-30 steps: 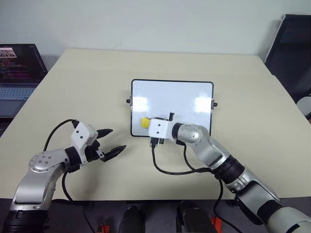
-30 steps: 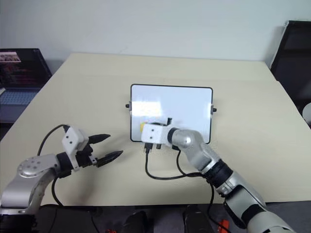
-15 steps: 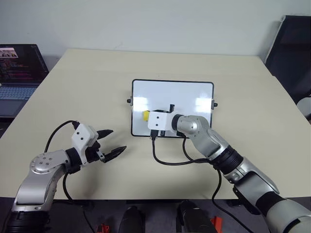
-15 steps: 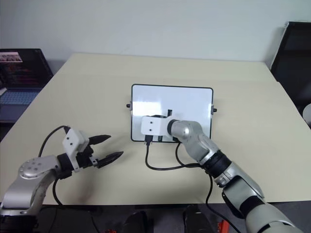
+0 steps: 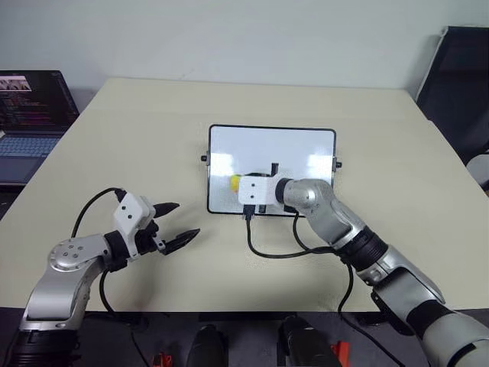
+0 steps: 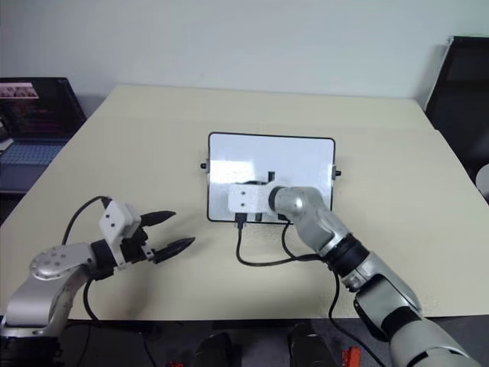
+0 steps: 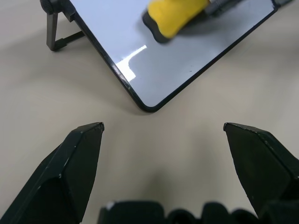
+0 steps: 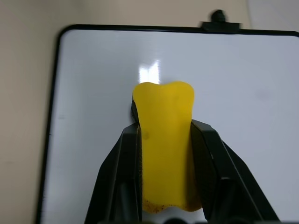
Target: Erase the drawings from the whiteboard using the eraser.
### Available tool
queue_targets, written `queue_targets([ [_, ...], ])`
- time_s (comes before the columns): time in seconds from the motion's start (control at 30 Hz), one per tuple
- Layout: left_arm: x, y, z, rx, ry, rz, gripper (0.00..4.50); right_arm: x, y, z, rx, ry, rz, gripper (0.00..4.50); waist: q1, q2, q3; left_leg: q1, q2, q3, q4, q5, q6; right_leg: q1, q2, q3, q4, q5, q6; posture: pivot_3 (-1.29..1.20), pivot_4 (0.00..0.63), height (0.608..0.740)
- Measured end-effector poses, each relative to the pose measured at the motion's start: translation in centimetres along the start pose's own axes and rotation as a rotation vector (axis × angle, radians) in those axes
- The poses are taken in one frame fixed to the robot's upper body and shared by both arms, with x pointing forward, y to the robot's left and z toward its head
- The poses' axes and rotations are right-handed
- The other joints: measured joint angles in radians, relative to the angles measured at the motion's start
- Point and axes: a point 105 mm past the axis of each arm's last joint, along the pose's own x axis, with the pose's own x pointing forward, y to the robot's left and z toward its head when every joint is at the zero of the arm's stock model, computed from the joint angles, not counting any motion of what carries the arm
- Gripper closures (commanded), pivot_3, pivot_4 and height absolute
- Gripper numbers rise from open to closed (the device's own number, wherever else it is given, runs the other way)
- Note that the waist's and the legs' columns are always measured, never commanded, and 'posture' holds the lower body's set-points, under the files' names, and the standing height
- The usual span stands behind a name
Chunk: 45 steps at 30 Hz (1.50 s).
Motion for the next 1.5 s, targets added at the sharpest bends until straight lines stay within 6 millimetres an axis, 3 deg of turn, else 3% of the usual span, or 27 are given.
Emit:
queue_targets([
  [0.23, 0.1, 0.3, -0.2, -0.006, -0.003, 0.004, 0.0, -0.4, 3.6, 0.3, -0.012, -0.031, 0.136, 3.4, -0.003, 0.0, 0.0, 0.0, 0.0, -0.001, -0.002, 0.0, 0.0, 0.0, 0.0, -0.001, 0.0, -0.001, 0.0, 0.0, 0.15, 0.74],
  [0.4, 0.6, -0.5, -0.4, 0.0, -0.011, -0.04, 0.0, -1.3, 2.3, -0.3, 0.107, -0.039, -0.012, 3.4, 0.003, 0.0, 0.0, -0.001, 0.0, -0.001, -0.001, 0.0, 0.0, 0.0, 0.0, -0.002, 0.0, -0.001, 0.0, 0.0, 0.15, 0.74],
  [0.53, 1.1, -1.6, 0.5, 0.026, -0.038, -0.089, 0.0, -5.4, -0.2, -1.9, 0.351, -0.056, -0.221, 3.4, 0.018, 0.0, 0.0, -0.002, 0.0, -0.003, -0.002, -0.001, -0.001, -0.001, 0.0, -0.004, -0.001, -0.002, 0.0, 0.0, 0.15, 0.74],
  [0.63, 2.0, -2.0, 2.2, 0.071, -0.081, -0.134, 0.0, -8.7, -0.5, -2.6, 0.544, -0.069, -0.328, 3.4, 0.025, 0.001, 0.001, -0.003, 0.001, -0.007, -0.003, -0.001, -0.001, -0.001, 0.0, -0.008, 0.0, -0.004, -0.003, 0.0, 0.15, 0.74],
  [0.83, 5.5, -3.1, 7.5, 0.182, -0.213, -0.237, 0.0, -15.2, -1.4, -4.9, 0.781, 0.001, -0.586, 3.4, 0.028, 0.002, 0.001, -0.002, -0.001, -0.011, -0.001, -0.001, -0.001, 0.004, 0.0, -0.011, -0.002, -0.004, -0.003, 0.0, 0.15, 0.74],
  [1.0, 8.5, -4.8, 8.6, 0.237, -0.218, -0.372, 0.0, -19.2, 0.3, -9.2, 0.883, 0.218, -0.75, 3.4, 0.023, 0.003, 0.002, -0.002, -0.001, -0.012, -0.001, -0.001, -0.001, 0.004, 0.0, -0.012, 0.0, -0.004, -0.003, 0.0, 0.15, 0.74],
  [1.13, 10.6, -5.8, 10.9, 0.285, -0.275, -0.447, 0.0, -21.3, 0.9, -11.8, 0.975, 0.349, -0.868, 3.4, 0.023, 0.003, 0.002, -0.002, -0.001, -0.013, -0.001, -0.001, -0.001, 0.005, 0.0, -0.012, -0.001, -0.004, -0.002, 0.0, 0.15, 0.74],
  [1.37, 14.3, -8.6, 13.5, 0.339, -0.297, -0.595, 0.0, -20.9, 3.5, -14.9, 1.173, 0.455, -0.826, 3.4, 0.02, 0.004, 0.002, -0.002, -0.002, -0.014, -0.002, -0.001, -0.001, 0.006, 0.0, -0.012, -0.001, -0.002, 0.002, 0.0, 0.15, 0.74],
  [1.5, 15.1, -10.7, 14.4, 0.358, -0.313, -0.691, 0.0, -20.1, 4.4, -16.2, 1.223, 0.487, -0.771, 3.4, 0.02, 0.006, 0.003, -0.002, -0.002, -0.014, -0.002, -0.001, -0.001, 0.006, 0.0, -0.012, -0.001, -0.003, 0.003, 0.0, 0.15, 0.74],
])
